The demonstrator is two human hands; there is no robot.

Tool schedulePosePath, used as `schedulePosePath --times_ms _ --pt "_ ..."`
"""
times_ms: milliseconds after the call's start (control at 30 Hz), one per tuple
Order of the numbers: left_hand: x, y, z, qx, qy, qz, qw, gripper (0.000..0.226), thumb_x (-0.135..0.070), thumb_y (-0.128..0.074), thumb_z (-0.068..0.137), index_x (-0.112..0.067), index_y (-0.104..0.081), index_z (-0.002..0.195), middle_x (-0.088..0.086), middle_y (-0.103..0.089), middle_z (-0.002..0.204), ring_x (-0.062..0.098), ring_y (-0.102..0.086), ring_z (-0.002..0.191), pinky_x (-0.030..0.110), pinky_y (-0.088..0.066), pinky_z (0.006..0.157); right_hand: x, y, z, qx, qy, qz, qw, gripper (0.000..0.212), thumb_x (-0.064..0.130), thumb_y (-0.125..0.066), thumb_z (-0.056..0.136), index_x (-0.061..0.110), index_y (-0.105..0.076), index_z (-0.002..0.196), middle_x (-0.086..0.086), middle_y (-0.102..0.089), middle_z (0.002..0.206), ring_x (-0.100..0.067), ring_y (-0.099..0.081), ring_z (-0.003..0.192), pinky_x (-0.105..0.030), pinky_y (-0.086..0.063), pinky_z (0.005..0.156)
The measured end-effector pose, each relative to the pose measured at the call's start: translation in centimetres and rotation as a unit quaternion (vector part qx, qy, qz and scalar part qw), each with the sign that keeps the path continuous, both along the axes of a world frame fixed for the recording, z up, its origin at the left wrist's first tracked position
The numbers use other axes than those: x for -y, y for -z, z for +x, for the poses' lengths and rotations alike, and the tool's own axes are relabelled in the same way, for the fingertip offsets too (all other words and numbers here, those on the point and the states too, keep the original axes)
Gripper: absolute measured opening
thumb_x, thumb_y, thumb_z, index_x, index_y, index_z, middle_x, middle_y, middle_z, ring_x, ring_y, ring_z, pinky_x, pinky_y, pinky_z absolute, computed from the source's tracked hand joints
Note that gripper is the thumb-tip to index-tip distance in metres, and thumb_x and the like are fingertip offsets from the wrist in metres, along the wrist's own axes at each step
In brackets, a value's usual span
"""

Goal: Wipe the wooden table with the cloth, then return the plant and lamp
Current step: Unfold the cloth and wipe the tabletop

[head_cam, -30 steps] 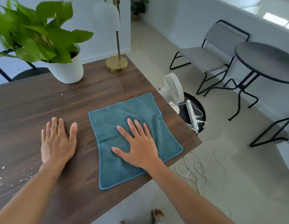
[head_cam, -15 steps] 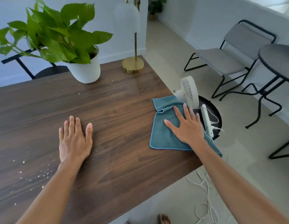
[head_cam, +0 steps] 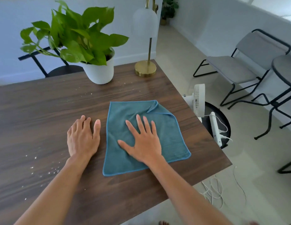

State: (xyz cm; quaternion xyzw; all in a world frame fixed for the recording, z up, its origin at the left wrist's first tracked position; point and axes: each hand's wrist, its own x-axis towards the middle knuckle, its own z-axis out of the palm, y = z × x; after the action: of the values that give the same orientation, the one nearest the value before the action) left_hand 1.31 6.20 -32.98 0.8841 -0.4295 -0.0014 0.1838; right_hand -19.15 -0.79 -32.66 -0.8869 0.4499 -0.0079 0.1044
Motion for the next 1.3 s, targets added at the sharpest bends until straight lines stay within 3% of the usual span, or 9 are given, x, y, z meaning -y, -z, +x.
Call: schedulePosePath --times_ms 67,133,267,400,600,900,1133,1300 --pt "0.8 -0.6 0.9 -0.011 0.000 -0.017 1.000 0.075 -0.061 -0.014 0.096 -0.011 -0.064 0.120 0.014 -0.056 0.132 0.036 -0.050 0.123 0.051 -0.036 0.106 -0.9 0.2 -2.0 0.014 0.005 -0.005 1.000 0.084 0.087 -0.018 0.084 0.046 -0.008 0.157 0.003 0.003 0.169 -0.021 0.009 0.155 -0.050 0.002 0.124" --pt "1.6 -0.9 2.1 -0.014 0.006 -0.018 1.000 0.073 -0.062 -0.014 0.097 -0.013 -0.064 0.119 0.013 -0.056 0.127 0.034 -0.051 0.119 0.051 -0.037 0.105 -0.1 0.2 -4.4 0.019 0.032 -0.017 0.999 0.084 0.089 -0.020 0.083 0.049 -0.011 0.156 0.006 0.000 0.169 -0.018 0.005 0.155 -0.048 0.001 0.125" --pt "3.0 -0.5 5.4 0.005 0.003 0.002 1.000 0.064 -0.057 -0.026 0.101 -0.011 -0.059 0.130 0.013 -0.046 0.143 0.032 -0.040 0.135 0.050 -0.029 0.115 5.3 0.2 -7.5 -0.022 0.120 -0.014 0.992 0.084 0.092 -0.014 0.081 0.052 -0.003 0.155 0.009 0.004 0.168 -0.015 0.007 0.155 -0.043 0.004 0.125" --pt "3.1 0.0 7.3 0.001 -0.039 0.031 0.999 0.075 -0.061 -0.020 0.099 -0.005 -0.042 0.144 0.016 -0.030 0.158 0.031 -0.019 0.149 0.048 -0.011 0.123 12.7 0.1 -6.9 -0.055 0.146 -0.006 0.988 0.088 0.092 -0.004 0.079 0.049 0.003 0.155 0.006 0.007 0.169 -0.019 0.007 0.155 -0.047 0.002 0.125" --pt "3.8 0.7 7.1 0.017 -0.057 0.041 0.997 0.081 -0.064 -0.016 0.098 -0.002 -0.039 0.146 0.019 -0.029 0.158 0.033 -0.021 0.149 0.050 -0.011 0.123 19.1 0.4 0.1 -0.053 0.117 -0.004 0.992 0.091 0.090 -0.003 0.080 0.043 0.001 0.157 -0.001 0.005 0.169 -0.024 0.010 0.155 -0.051 0.005 0.124" --pt "3.8 0.8 7.0 0.025 -0.067 0.039 0.997 0.085 -0.068 -0.013 0.095 -0.004 -0.041 0.145 0.017 -0.033 0.157 0.032 -0.024 0.148 0.049 -0.015 0.122 19.6 0.4 10.7 -0.039 0.033 0.005 0.999 0.091 0.088 -0.003 0.082 0.039 0.001 0.158 -0.005 0.008 0.168 -0.029 0.012 0.154 -0.054 0.007 0.123" --pt "3.5 0.7 7.0 0.015 -0.063 0.041 0.997 0.088 -0.068 -0.009 0.095 -0.005 -0.039 0.147 0.016 -0.030 0.159 0.030 -0.021 0.150 0.048 -0.013 0.123 14.2 0.3 6.9 -0.011 -0.097 -0.017 0.995 0.081 0.083 -0.010 0.086 0.044 -0.004 0.157 0.002 0.002 0.169 -0.024 0.005 0.155 -0.052 0.002 0.124" --pt "3.5 0.7 7.1 0.005 -0.063 0.040 0.997 0.088 -0.069 -0.008 0.095 -0.006 -0.036 0.149 0.014 -0.026 0.161 0.027 -0.017 0.151 0.047 -0.011 0.124 15.8 0.3 2.4 -0.012 -0.030 -0.002 0.999 0.087 0.091 -0.013 0.081 0.049 -0.002 0.156 0.010 0.006 0.168 -0.015 0.010 0.155 -0.047 0.004 0.125"
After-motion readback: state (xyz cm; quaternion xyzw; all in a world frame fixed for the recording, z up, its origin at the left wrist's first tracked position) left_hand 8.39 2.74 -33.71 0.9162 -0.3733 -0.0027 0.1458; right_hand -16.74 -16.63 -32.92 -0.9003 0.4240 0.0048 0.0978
